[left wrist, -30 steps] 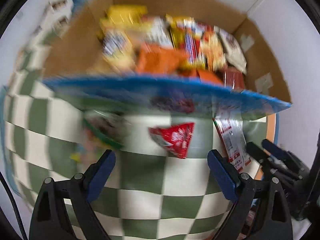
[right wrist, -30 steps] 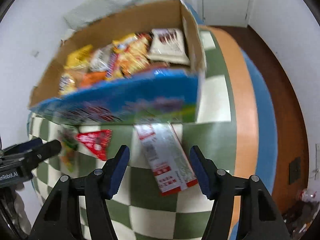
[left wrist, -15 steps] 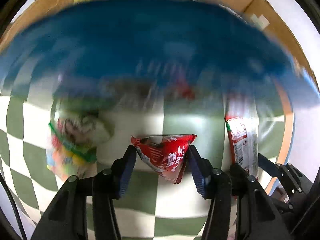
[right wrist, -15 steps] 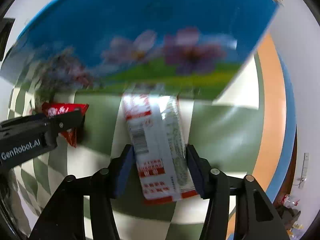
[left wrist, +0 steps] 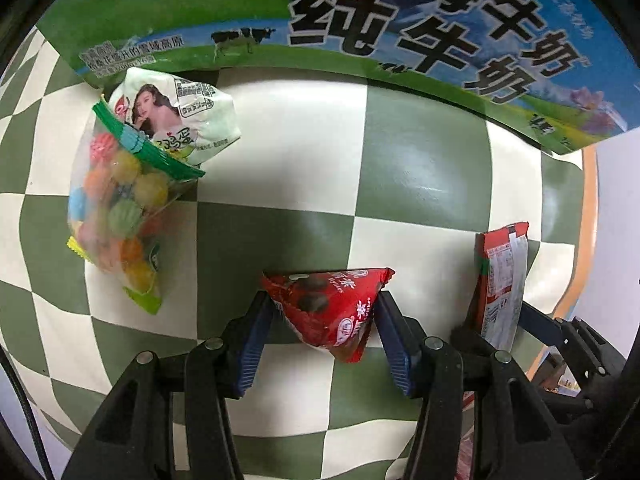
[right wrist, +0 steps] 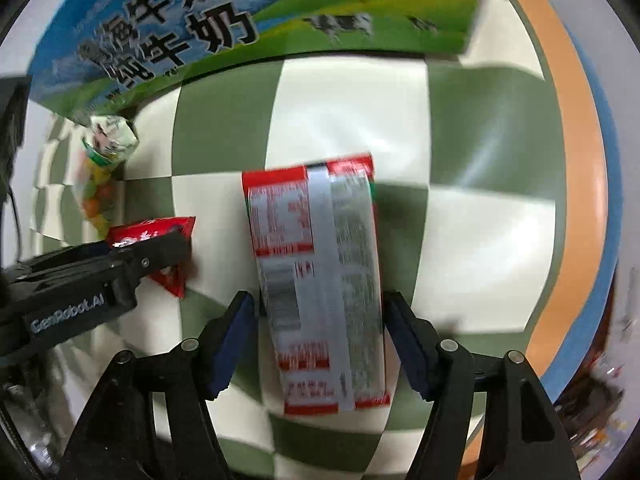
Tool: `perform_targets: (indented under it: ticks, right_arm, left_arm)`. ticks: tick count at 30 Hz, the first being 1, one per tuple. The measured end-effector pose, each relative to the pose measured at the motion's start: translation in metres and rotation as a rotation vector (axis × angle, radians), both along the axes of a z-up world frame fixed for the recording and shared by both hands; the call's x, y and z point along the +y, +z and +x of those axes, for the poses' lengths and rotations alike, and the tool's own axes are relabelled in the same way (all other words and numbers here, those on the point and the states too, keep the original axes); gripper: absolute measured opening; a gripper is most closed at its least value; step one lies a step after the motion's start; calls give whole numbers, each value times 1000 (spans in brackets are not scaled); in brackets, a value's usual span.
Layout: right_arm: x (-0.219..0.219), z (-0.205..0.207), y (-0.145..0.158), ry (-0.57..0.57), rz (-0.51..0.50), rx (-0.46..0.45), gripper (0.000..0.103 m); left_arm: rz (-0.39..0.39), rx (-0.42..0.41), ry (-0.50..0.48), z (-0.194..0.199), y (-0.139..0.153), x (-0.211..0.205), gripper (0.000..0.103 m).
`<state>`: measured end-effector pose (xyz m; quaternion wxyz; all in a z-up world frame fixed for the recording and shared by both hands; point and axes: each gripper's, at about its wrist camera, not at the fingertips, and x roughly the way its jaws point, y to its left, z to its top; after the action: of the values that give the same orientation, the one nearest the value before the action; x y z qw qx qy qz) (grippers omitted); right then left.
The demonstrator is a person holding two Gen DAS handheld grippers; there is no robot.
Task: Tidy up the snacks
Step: 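Grasp the white-red stick packet with the right gripper while the left grasps the red triangle packet, then carry both packets into the box and open both grippers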
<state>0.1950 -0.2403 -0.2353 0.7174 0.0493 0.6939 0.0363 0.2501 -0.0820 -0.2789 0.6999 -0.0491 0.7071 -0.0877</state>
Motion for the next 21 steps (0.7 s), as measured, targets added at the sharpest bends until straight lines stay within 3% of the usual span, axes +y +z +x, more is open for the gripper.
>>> perform_targets:
  ticks: [3,6,11,17,21]
  right_arm:
    - [6,5,-6,15,-49,-31,66]
    - [7,1,4,22,-53,-73,53]
    - [-4,-7,33,0,10,-124,50]
    - [-9,-6,97,-31,131,-221,50]
    - [-7,23,145,-50,200,-306,50]
  left_arm:
    - [0,-17,6,-3,3,0,50]
    - [3,-51,-10,-7,20,3,49]
    - [-34,-133,-32,-16,66,2,49]
    - [-130,-260,-37,-2,152,3,49]
    - [-139,-333,-49,48,191,17,49]
